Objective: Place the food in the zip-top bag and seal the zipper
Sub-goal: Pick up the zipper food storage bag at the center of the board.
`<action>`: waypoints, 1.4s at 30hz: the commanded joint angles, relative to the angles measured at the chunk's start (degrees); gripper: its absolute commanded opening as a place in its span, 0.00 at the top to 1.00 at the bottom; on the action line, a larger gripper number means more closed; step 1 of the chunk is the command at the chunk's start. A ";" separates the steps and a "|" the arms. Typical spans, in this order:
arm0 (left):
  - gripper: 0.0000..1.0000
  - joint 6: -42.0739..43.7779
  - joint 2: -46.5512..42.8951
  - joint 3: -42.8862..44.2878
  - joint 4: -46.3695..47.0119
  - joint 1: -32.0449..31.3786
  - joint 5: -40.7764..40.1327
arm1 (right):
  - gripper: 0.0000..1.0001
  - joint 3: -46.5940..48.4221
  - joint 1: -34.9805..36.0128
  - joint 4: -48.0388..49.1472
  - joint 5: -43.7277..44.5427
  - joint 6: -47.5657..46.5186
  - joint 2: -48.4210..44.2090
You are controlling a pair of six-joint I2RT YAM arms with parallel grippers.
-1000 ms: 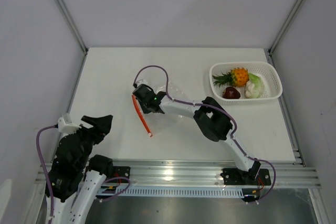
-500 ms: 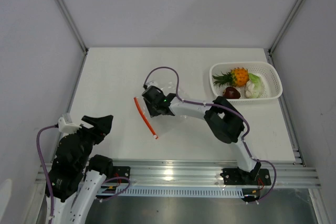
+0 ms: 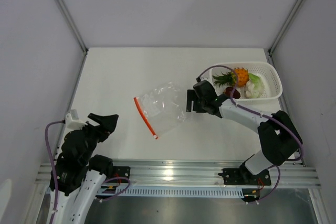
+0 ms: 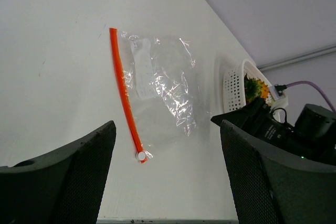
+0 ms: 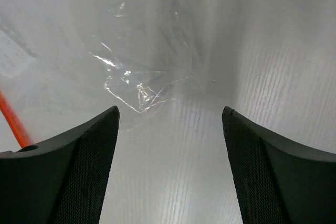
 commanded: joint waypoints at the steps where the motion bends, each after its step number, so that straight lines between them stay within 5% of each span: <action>1: 0.18 0.88 1.25 -0.17 3.56 -0.20 3.59 | 0.18 -4.23 -2.37 5.84 -7.07 0.47 -0.62; 8: 0.18 2.28 1.34 0.71 3.30 -0.11 4.20 | 0.17 -7.48 -7.03 12.25 -13.84 2.75 1.05; 19: 0.18 1.93 1.78 -0.61 4.70 -0.20 7.10 | 0.29 -10.92 -8.00 22.71 -17.19 4.51 7.02; 24: 0.18 2.28 1.51 -0.26 4.53 -0.20 7.54 | 0.50 -11.01 -8.18 25.27 -17.97 5.30 9.40; 27: 0.18 2.46 1.34 -0.34 4.09 -0.20 7.54 | 0.70 -11.01 -8.18 26.77 -18.24 5.04 9.40; 30: 0.18 2.55 1.42 -0.43 4.17 -0.20 7.81 | 1.00 -9.95 -8.18 26.42 -19.03 4.34 8.70; 42: 0.18 0.71 5.02 -4.47 12.94 -0.20 17.03 | 1.00 1.98 -9.06 16.59 -25.80 10.75 -5.44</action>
